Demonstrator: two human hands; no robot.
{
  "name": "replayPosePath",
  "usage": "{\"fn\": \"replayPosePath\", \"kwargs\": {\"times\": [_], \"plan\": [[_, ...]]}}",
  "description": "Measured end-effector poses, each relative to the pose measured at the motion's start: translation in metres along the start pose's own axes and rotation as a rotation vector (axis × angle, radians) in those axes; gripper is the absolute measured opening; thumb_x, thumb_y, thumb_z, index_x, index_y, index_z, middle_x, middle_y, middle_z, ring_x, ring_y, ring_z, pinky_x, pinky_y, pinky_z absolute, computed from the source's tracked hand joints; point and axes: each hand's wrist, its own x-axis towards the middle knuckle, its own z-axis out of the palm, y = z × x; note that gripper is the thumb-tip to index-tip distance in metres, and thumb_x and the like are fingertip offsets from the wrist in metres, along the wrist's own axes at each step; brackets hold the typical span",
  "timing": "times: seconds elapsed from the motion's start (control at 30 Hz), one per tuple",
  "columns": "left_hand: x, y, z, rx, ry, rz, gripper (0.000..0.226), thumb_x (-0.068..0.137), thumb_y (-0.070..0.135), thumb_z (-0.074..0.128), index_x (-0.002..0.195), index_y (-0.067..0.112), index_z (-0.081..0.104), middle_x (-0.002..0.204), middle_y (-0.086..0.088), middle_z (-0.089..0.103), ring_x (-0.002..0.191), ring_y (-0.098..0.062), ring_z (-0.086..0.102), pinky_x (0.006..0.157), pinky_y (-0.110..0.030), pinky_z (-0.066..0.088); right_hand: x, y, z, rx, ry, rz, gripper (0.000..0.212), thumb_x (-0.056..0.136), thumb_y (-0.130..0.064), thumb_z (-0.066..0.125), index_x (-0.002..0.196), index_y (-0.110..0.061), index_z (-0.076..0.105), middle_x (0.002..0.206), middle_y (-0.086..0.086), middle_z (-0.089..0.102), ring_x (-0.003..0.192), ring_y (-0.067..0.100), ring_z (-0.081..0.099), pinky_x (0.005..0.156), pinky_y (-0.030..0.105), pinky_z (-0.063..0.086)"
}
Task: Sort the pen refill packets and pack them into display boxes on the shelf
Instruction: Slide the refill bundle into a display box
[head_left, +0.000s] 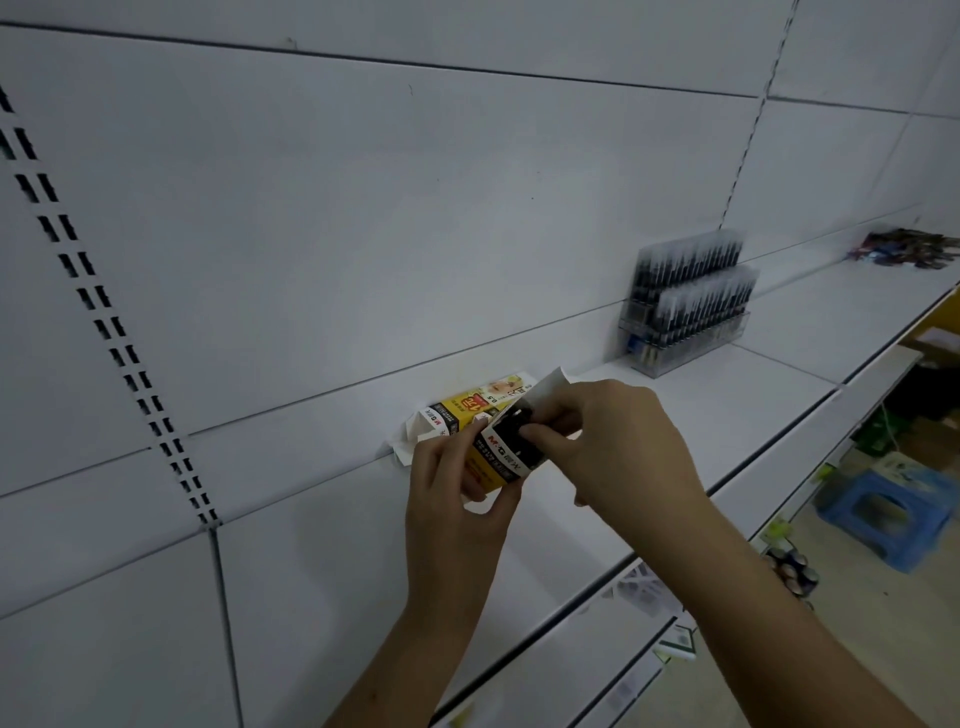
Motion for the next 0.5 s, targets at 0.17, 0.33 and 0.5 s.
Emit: {"fn": "replayPosePath", "kwargs": {"times": [0.17,0.33,0.5], "plan": [[-0.0027,-0.0038,0.0031,0.018,-0.006,0.036,0.059,0.074,0.026,0.083,0.127,0.014,0.061,0.119,-0.002,0.056,0.114,0.007,0.049,0.083,-0.001,0.045,0.0031,0.0022,0.0036,0.061,-0.009,0.005,0.008,0.090,-0.035,0.063,0.095,-0.033,0.069,0.090,-0.011,0.072,0.047,0.008,0.063,0.057,0.032,0.059],[-0.0053,-0.0065,0.0054,0.054,-0.030,0.039,0.062,0.073,0.021,0.086,0.129,0.012,0.060,0.119,-0.002,0.055,0.111,0.022,0.040,0.079,0.005,0.040,0.0083,0.0085,0.0041,0.088,-0.057,0.031,0.017,0.092,-0.024,0.060,0.104,-0.028,0.070,0.090,-0.006,0.073,0.043,0.007,0.064,0.048,0.023,0.054],[-0.0065,-0.0094,0.0068,0.061,-0.055,0.044,0.063,0.073,0.022,0.086,0.130,0.017,0.060,0.118,0.004,0.052,0.103,0.017,0.046,0.076,0.000,0.046,0.0105,0.0058,0.0033,0.211,-0.270,0.036,0.021,0.096,-0.017,0.050,0.106,-0.016,0.069,0.073,0.002,0.072,0.035,0.008,0.058,0.042,0.018,0.046]]}}
